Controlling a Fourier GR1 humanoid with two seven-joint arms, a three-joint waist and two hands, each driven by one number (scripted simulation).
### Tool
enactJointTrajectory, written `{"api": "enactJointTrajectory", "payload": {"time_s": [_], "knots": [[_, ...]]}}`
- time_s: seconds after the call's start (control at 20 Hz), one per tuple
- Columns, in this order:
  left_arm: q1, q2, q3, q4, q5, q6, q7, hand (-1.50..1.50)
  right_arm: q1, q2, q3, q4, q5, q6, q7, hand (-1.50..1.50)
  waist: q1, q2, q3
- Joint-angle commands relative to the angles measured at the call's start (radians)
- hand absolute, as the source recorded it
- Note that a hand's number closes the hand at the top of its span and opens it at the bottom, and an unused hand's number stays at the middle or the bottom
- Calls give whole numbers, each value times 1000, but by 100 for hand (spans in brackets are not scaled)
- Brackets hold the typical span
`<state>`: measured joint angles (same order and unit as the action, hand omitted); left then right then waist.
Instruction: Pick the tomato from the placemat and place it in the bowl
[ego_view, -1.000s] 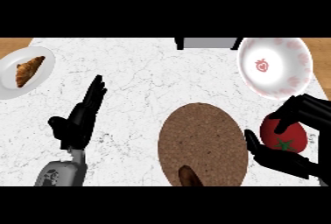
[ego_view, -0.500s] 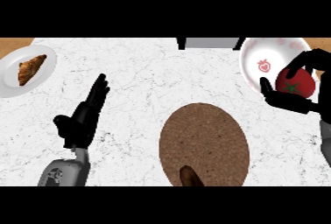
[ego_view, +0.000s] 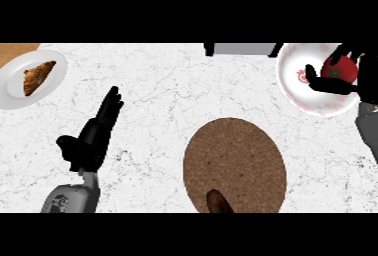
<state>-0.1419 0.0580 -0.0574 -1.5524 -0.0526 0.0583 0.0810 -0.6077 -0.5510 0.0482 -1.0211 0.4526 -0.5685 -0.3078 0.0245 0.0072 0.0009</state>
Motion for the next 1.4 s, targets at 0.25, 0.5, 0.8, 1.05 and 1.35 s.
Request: {"api": "enactJointTrajectory", "payload": {"time_s": [0.25, 0.5, 0.8, 1.05, 1.35], "knots": [[-12, -6, -8, -10, -4, -5, 7, 0, -146, -3, -139, 453, -121, 165, -248, 150, 16, 8, 2], [-52, -38, -18, 81, -42, 30, -37, 0, -198, 9, -113, 586, -106, 308, -388, -150, 15, 12, 2], [-5, -14, -15, -41, -16, 10, 42, 0, -208, -50, -261, 599, -257, 452, -617, -150, 1, -1, 2], [-33, -21, -10, -16, -22, 18, 50, 0, -253, -39, -346, 656, -326, 453, -672, -150, 2, 3, 1], [34, 15, 32, -7, 32, -43, -26, 0, -203, -119, -396, 650, -413, 686, -640, -150, -10, -4, 0]]}}
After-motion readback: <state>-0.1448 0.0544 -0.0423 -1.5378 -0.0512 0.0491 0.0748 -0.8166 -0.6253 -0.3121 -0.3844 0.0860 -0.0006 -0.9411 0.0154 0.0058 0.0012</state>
